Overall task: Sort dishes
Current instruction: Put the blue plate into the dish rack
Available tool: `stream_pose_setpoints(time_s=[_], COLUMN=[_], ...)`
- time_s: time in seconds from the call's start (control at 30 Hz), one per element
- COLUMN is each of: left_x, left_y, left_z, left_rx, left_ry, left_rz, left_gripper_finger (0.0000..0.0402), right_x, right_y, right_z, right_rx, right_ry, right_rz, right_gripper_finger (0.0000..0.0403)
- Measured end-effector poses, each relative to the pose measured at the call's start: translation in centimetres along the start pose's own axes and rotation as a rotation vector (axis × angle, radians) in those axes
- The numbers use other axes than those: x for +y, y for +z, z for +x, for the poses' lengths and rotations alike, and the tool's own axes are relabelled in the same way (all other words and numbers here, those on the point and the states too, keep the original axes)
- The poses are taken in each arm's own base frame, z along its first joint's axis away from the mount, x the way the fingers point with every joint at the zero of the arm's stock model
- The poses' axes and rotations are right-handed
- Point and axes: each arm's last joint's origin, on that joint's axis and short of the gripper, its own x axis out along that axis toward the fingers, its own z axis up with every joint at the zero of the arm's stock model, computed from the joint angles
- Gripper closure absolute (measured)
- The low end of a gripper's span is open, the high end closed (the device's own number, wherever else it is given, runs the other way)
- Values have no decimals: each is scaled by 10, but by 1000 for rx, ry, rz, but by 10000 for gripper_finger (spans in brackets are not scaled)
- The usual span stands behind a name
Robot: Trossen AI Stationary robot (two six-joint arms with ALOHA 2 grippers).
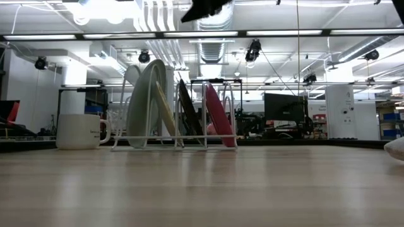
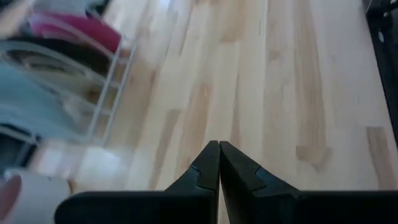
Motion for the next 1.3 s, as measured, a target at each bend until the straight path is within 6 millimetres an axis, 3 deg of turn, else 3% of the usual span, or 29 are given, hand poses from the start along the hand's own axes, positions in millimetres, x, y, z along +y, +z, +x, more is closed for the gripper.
stream_pose_setpoints(time_s=[0.1,0.2,0.3,0.43,1.3], left_x=[0,1,5,9,4], left_y=[2,4,8,11,9], left_z=[1,0,-2,-5,-2], left_rx=[-62,-119,-170,-197,-215], left_ry=[10,20,26,21,19], left_rz=[68,145,185,185,41], left_gripper_finger=[401,401,401,401,401], right_x=[-31,-45,-44,-26,2], right_y=[-28,-53,-70,-85,-100], right_z=[10,28,48,75,112], right_rx=[-51,-79,-57,-10,30], right_ry=[157,285,299,310,219], right_rz=[295,478,567,584,624], right_gripper_finger=[402,402,403,403,403])
